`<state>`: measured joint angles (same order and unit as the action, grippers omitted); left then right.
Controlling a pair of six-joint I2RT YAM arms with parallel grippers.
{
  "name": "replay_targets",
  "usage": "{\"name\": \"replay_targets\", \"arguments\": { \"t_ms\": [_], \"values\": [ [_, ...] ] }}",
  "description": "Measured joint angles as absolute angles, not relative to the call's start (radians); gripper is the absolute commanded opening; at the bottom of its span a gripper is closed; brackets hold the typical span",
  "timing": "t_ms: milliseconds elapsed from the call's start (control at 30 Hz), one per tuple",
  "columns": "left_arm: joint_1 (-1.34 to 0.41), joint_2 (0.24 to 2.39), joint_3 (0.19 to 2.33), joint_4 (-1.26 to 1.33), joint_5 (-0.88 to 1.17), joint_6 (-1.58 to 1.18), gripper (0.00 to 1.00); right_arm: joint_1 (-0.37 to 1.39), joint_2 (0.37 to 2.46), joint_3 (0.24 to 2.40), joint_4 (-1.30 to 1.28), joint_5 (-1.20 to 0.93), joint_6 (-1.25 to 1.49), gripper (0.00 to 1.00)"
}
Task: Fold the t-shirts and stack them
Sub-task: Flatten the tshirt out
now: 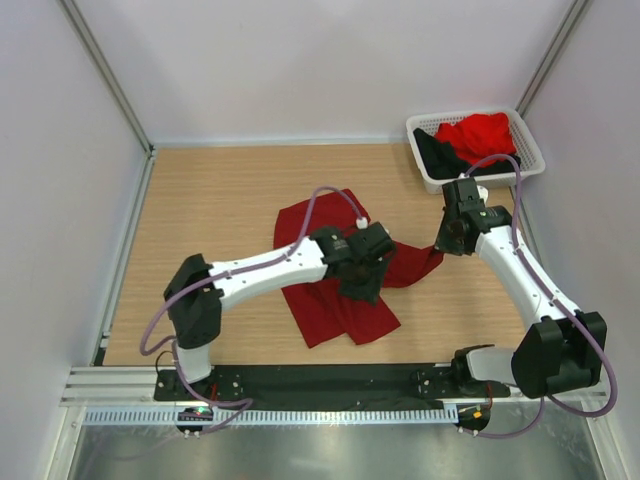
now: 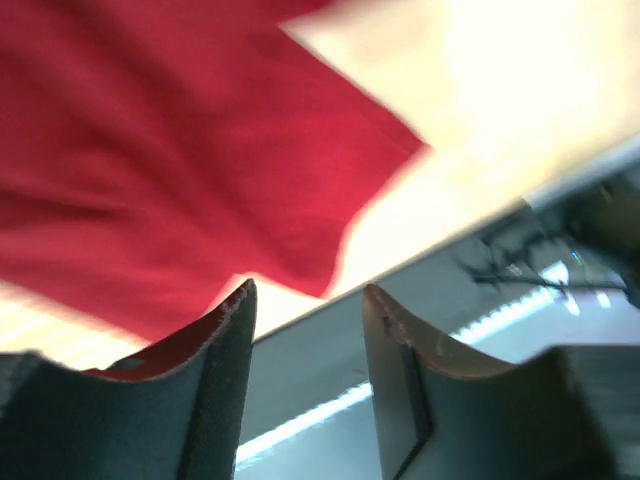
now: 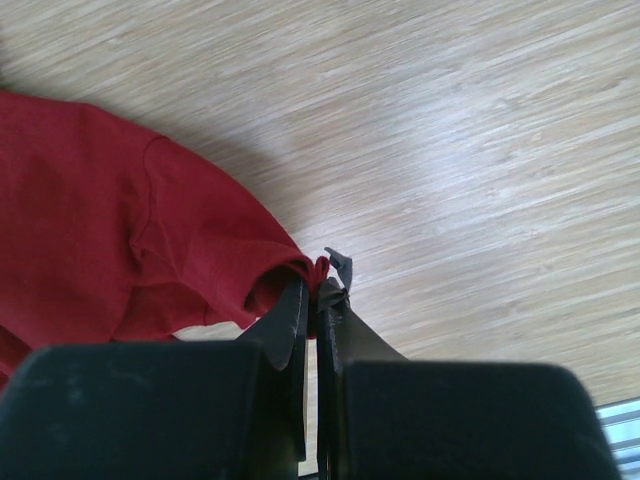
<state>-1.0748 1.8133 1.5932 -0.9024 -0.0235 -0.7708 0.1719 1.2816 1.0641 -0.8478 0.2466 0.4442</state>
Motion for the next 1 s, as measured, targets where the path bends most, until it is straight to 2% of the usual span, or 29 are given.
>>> {"name": "replay_targets", "arguments": {
  "t_ms": [67,233,367,633,1000],
  "values": [
    [-1.108,1.863,1.593,-0.862,0.028,-0.786,0.41,0.172,1.283,1.064,-0.85,0.237,0.442,0.01],
    [-1.105,2.001,1.545,-0.81,0.077,-0.811,0.4,0.172,1.283,1.064,-0.852,0.207,0.443,0.01],
    [-1.084,2.011,1.436,-0.807,0.073,-0.827,0.32,0.172,1.283,1.066,-0.866,0.202,0.443,0.01],
    [-1.057,1.871,1.24,-0.788,0.022,-0.865,0.32,0.184,1.282,1.069,-0.873,0.16,0.447,0.01],
    [-0.918,1.691,1.083,-0.97,-0.198,-0.856,0.33,0.235,1.261,1.039,-0.872,0.128,0.45,0.01]
  ]
}}
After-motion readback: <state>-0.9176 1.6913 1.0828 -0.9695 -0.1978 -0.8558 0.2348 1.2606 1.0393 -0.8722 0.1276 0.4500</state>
